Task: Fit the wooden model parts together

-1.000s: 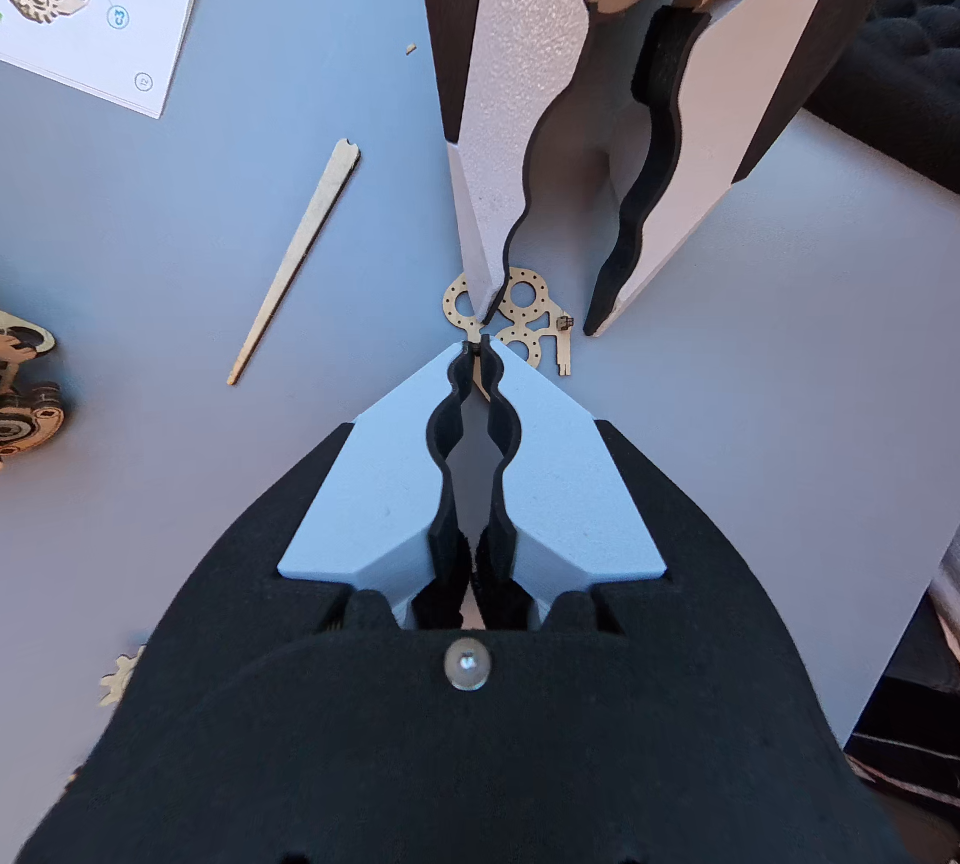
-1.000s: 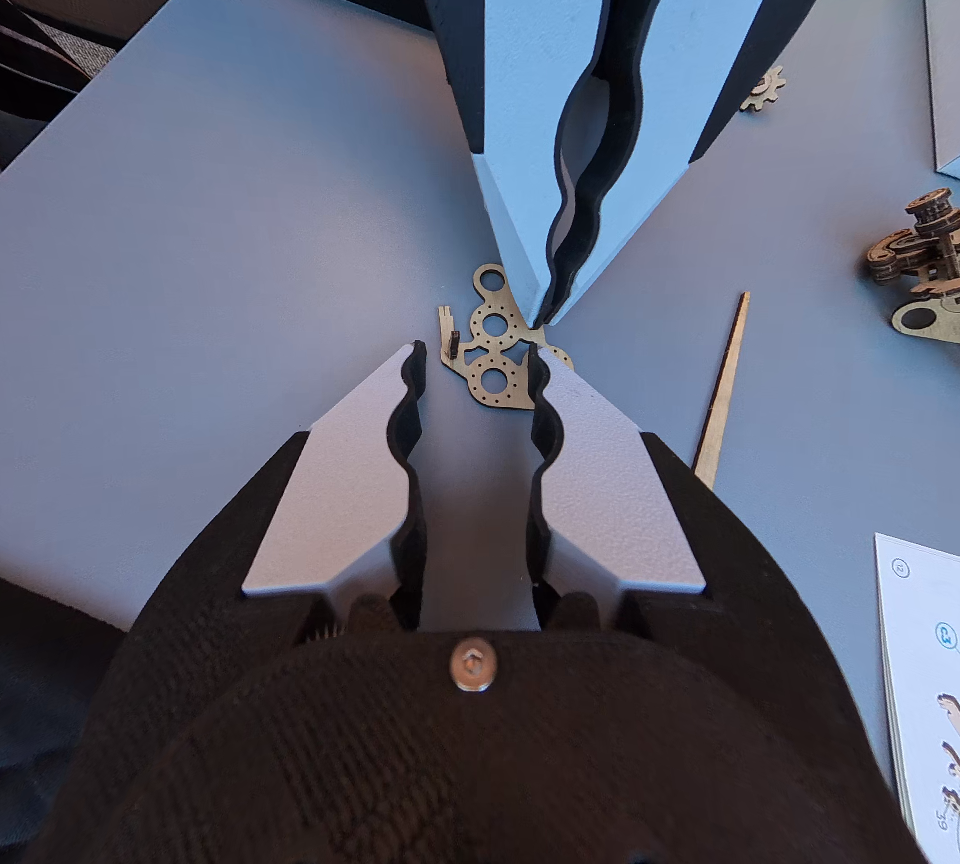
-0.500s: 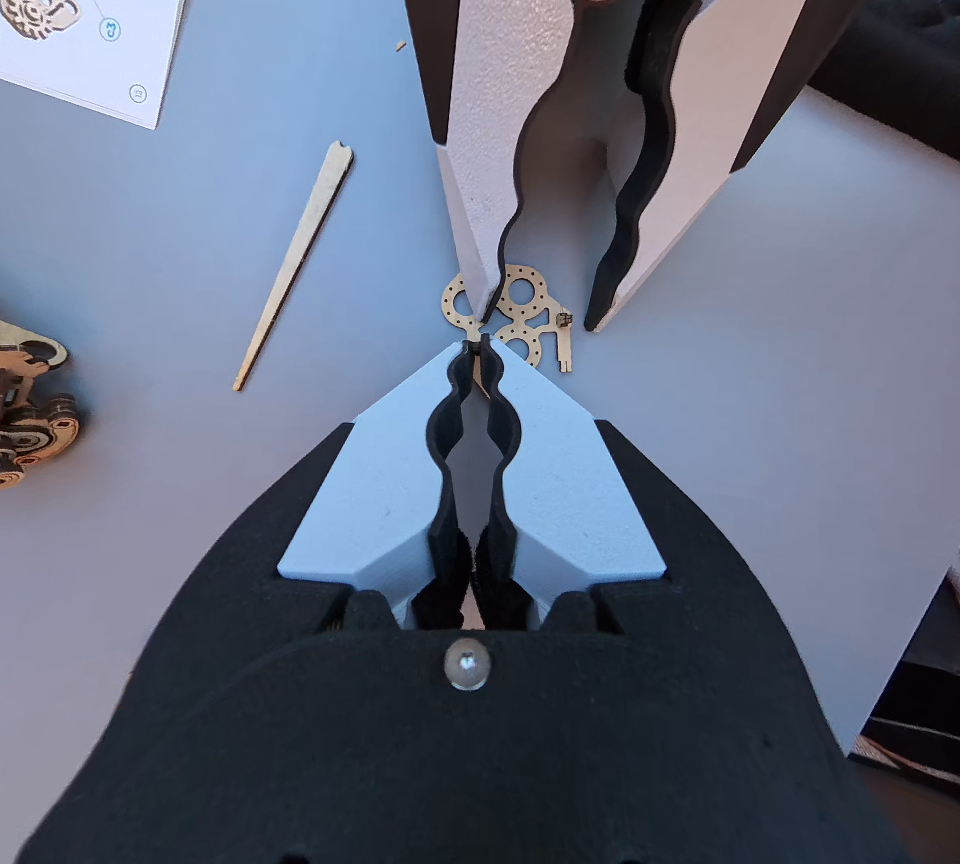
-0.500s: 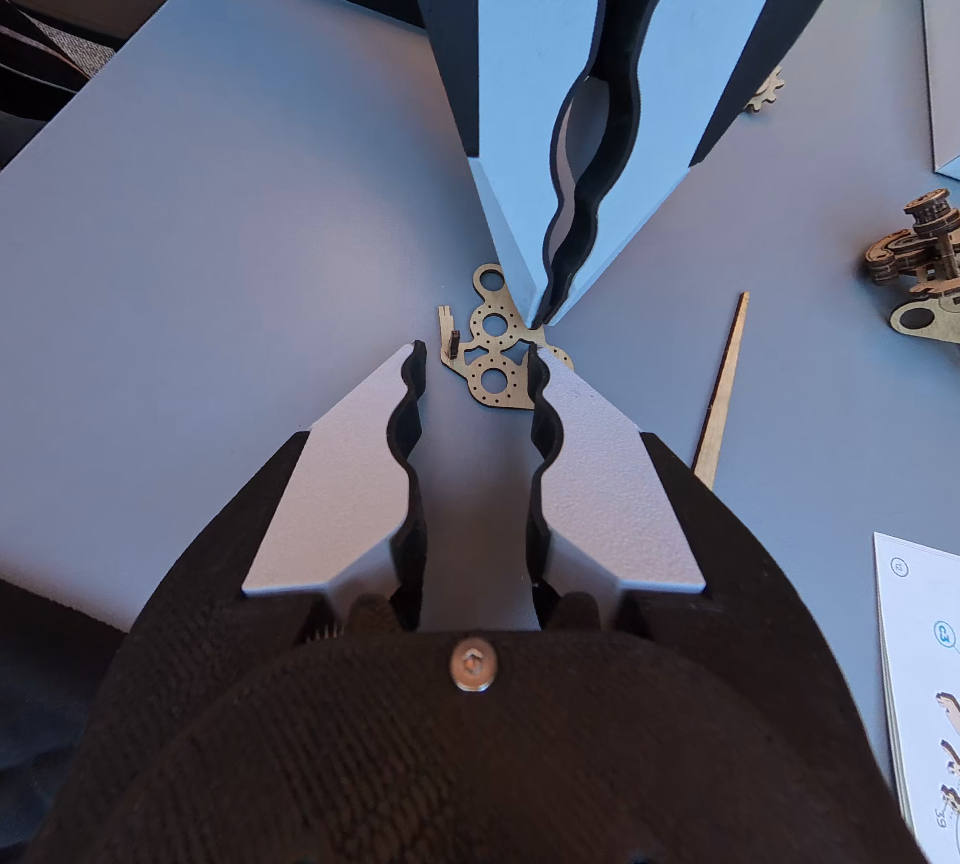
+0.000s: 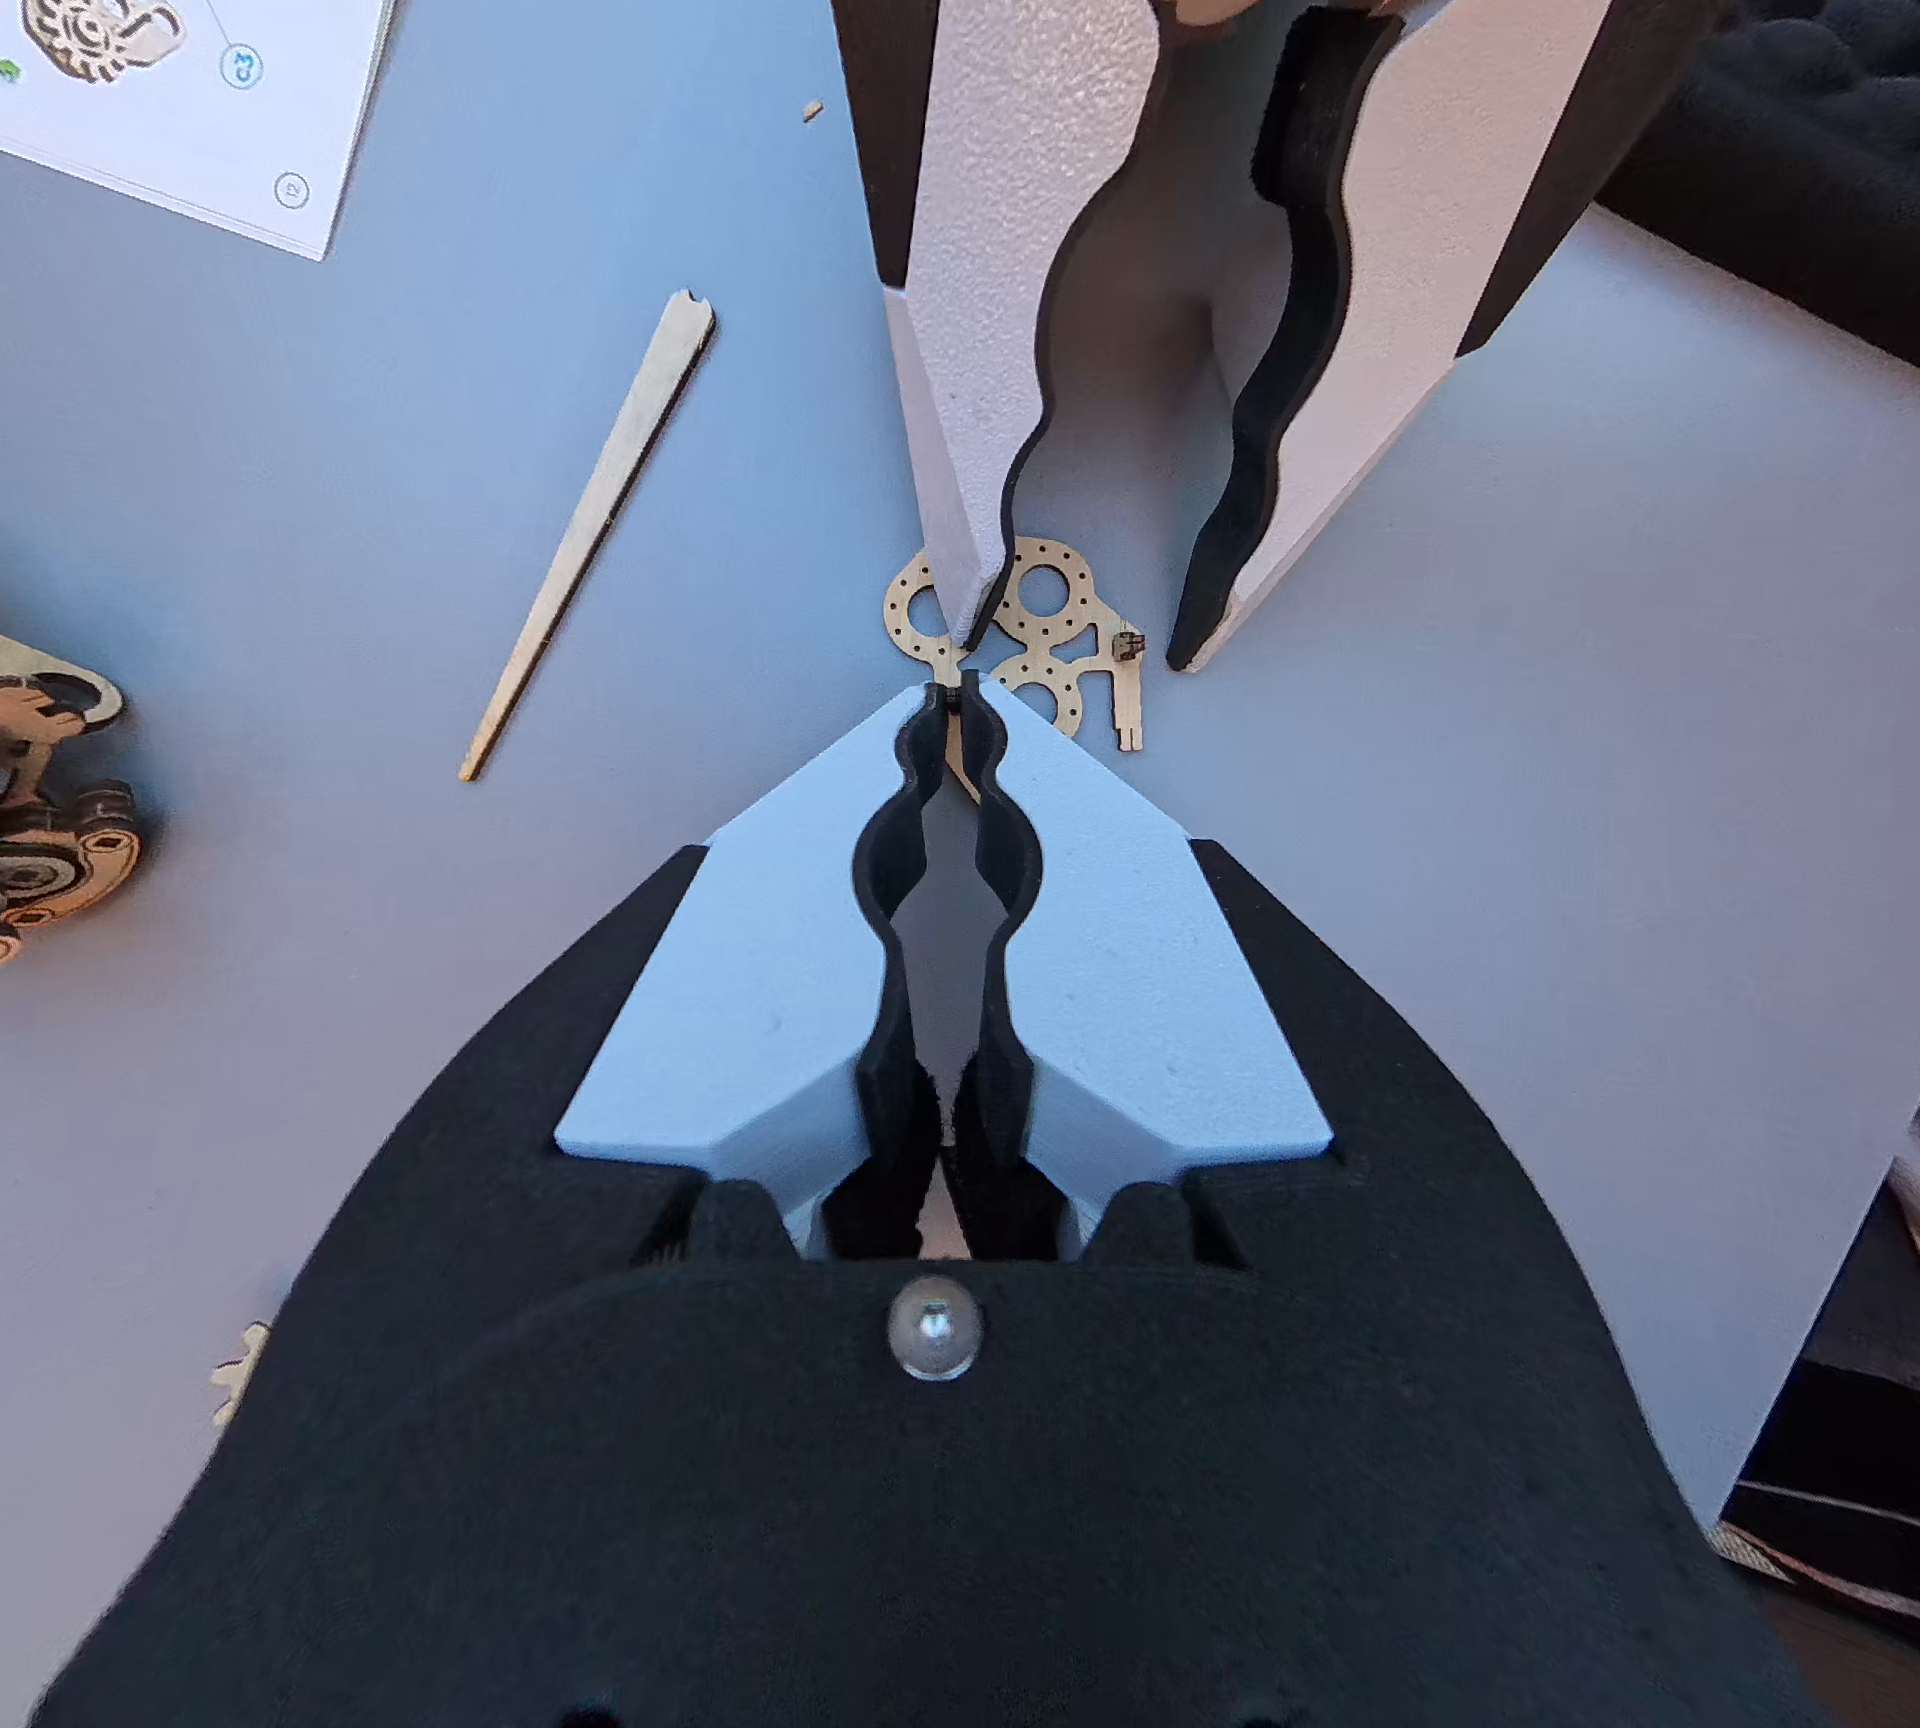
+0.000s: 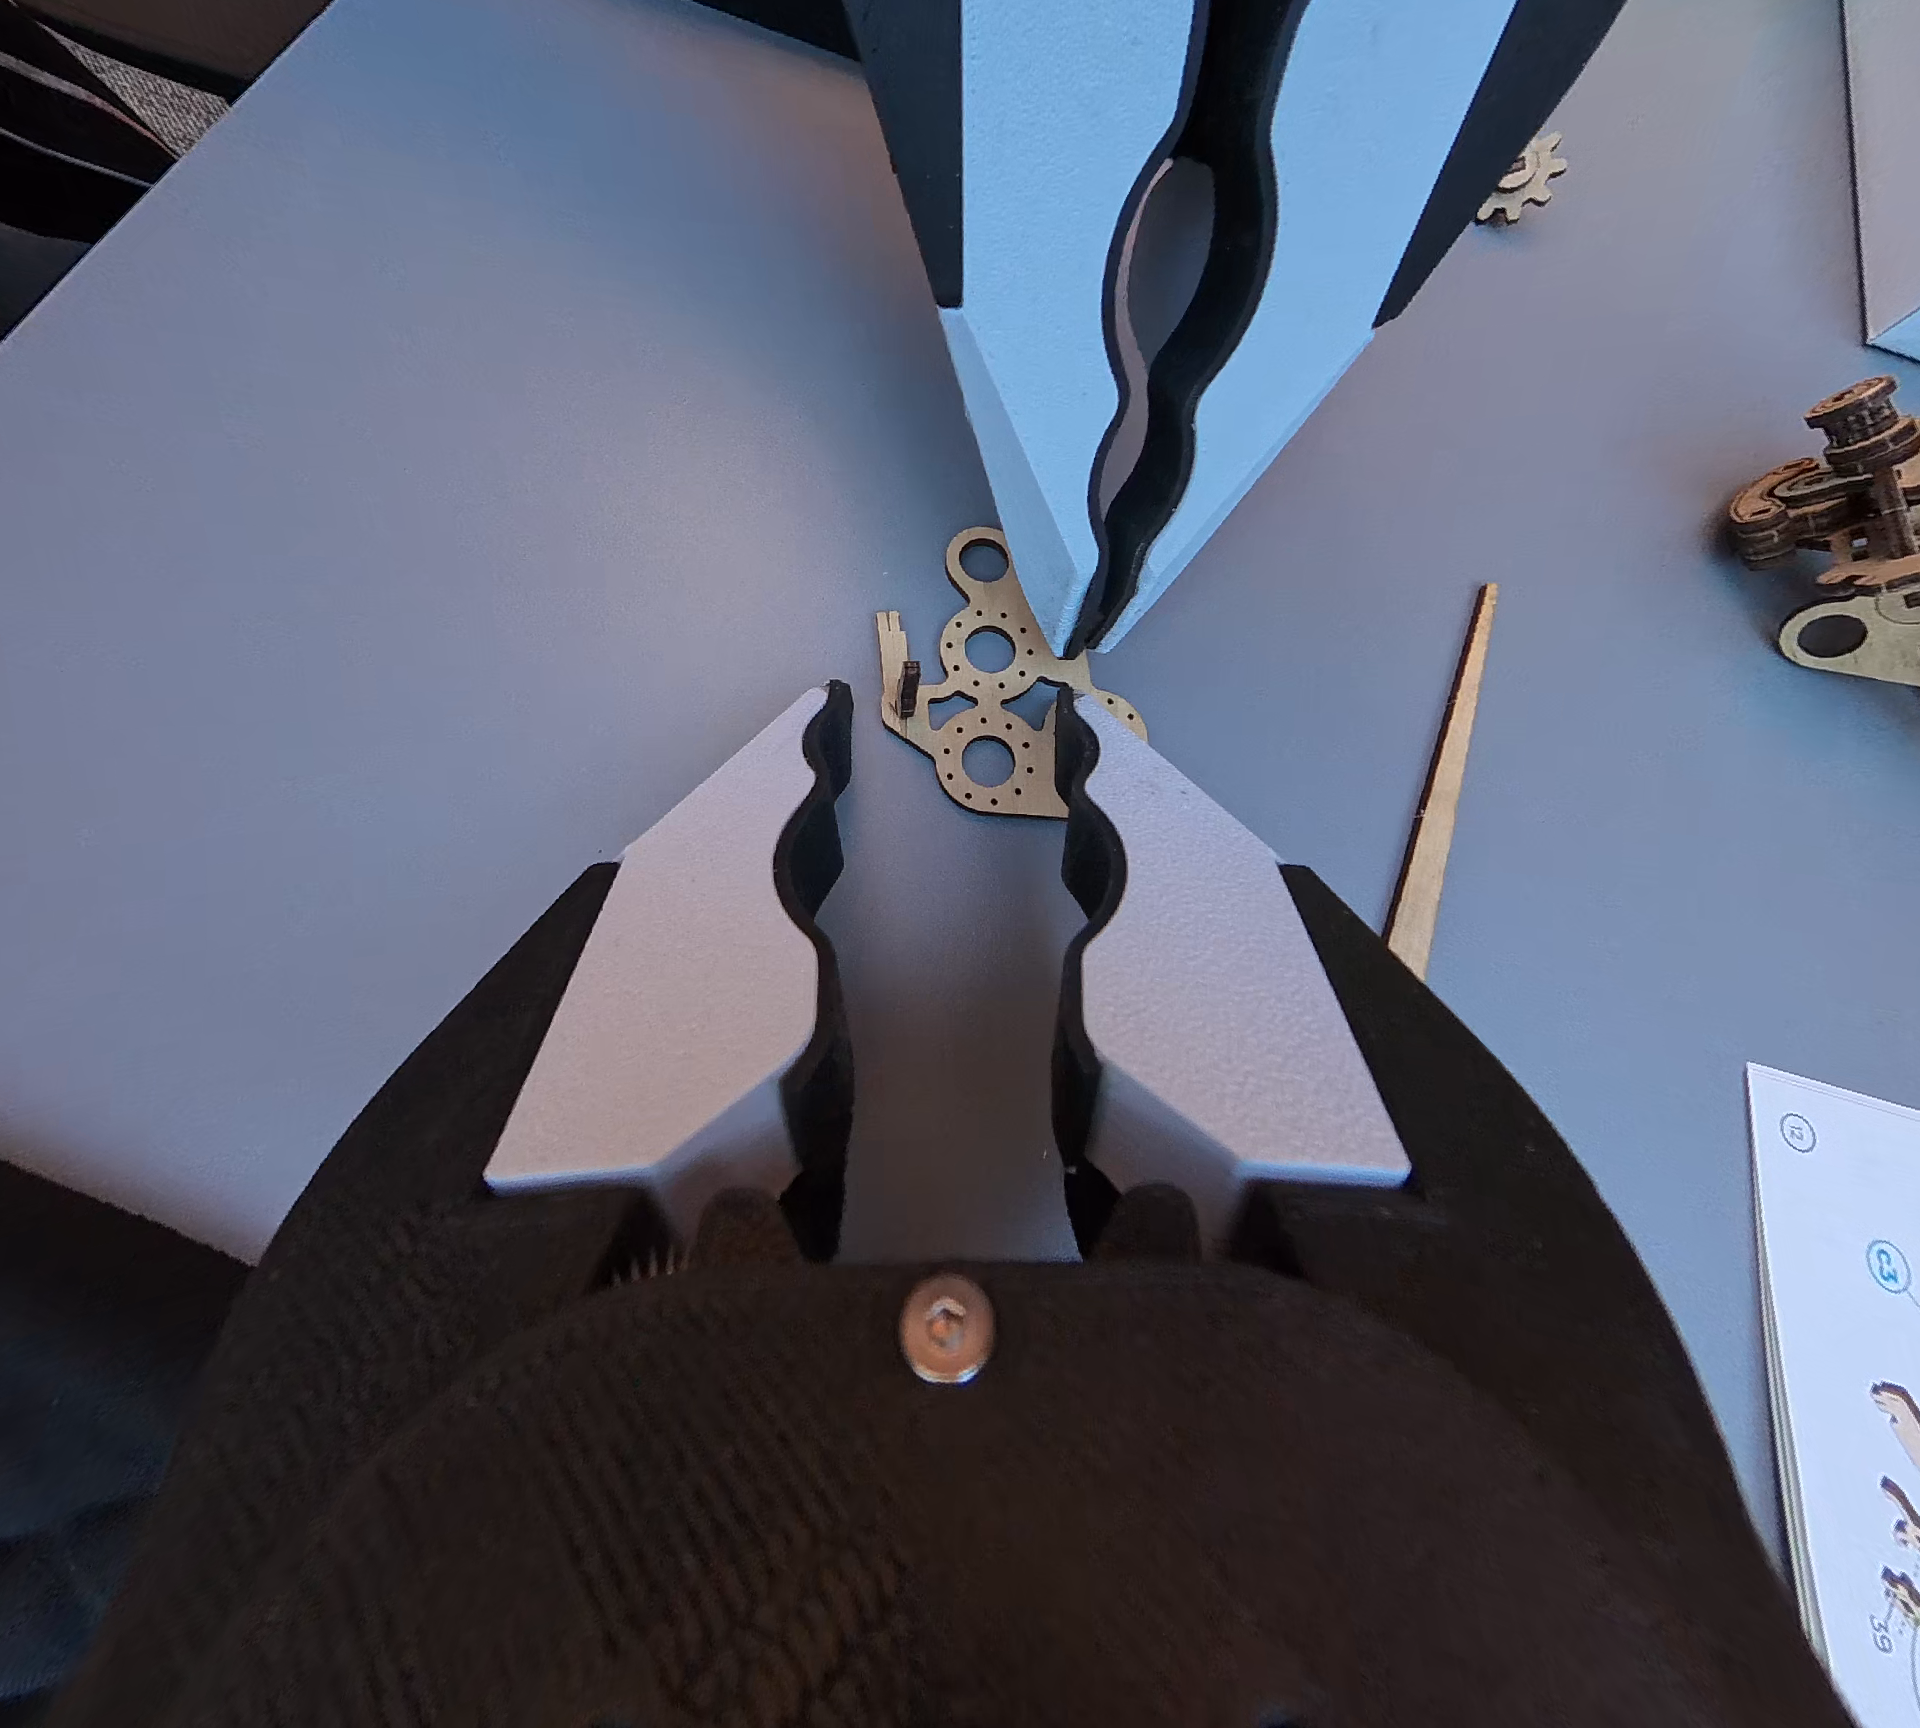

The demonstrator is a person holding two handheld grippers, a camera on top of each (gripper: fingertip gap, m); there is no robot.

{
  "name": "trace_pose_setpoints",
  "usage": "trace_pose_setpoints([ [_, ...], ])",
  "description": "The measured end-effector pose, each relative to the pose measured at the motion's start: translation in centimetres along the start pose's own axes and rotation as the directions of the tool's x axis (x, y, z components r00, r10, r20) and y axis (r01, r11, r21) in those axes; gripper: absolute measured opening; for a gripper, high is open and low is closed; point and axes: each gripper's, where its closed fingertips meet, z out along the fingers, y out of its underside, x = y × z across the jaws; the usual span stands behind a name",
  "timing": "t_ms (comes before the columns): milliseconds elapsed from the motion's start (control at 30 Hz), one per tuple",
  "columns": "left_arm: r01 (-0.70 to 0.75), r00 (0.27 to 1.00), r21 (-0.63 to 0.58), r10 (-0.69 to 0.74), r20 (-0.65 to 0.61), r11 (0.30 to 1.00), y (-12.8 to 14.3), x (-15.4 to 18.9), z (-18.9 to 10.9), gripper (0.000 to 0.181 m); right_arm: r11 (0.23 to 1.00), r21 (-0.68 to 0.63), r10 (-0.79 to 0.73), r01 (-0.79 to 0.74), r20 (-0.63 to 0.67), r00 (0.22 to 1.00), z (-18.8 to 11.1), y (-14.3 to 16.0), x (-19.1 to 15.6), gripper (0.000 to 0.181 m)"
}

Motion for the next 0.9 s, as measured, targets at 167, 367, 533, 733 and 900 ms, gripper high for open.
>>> trace_pose_setpoints([
  [167, 0.034, 0.999, 0.031, -0.034, -0.002, 0.999, -0.2, 0.0, 0.0, 0.001, 1.0, 0.0, 0.0, 0.0, 0.001, 1.0, 0.0, 0.0, 0.0, 0.039],
  [367, 0.043, 0.999, 0.062, -0.043, 0.0, 0.997, -0.2, 0.0, 0.0, 0.001, 1.0, 0.0, 0.002, -0.002, 0.002, 1.0, 0.0, 0.0, 0.0, 0.039],
  [533, 0.038, 0.999, 0.055, -0.039, 0.006, 0.998, -0.1, -0.2, 0.0, 0.007, 1.0, 0.0, 0.001, -0.001, 0.001, 1.0, 0.0, 0.0, 0.0, 0.039],
  [733, 0.059, 0.998, 0.103, -0.06, 0.006, 0.993, -0.4, -0.1, -0.4, 0.019, 1.0, 0.0, 0.003, -0.003, 0.003, 1.0, 0.0, 0.0, 0.0, 0.039],
  [900, 0.143, 0.988, 0.17, -0.15, 0.028, 0.975, 0.5, -0.3, -1.7, 0.02, 1.0, 0.0, 0.007, -0.007, 0.003, 1.0, 0.0, 0.0, 0.0, 0.039],
])
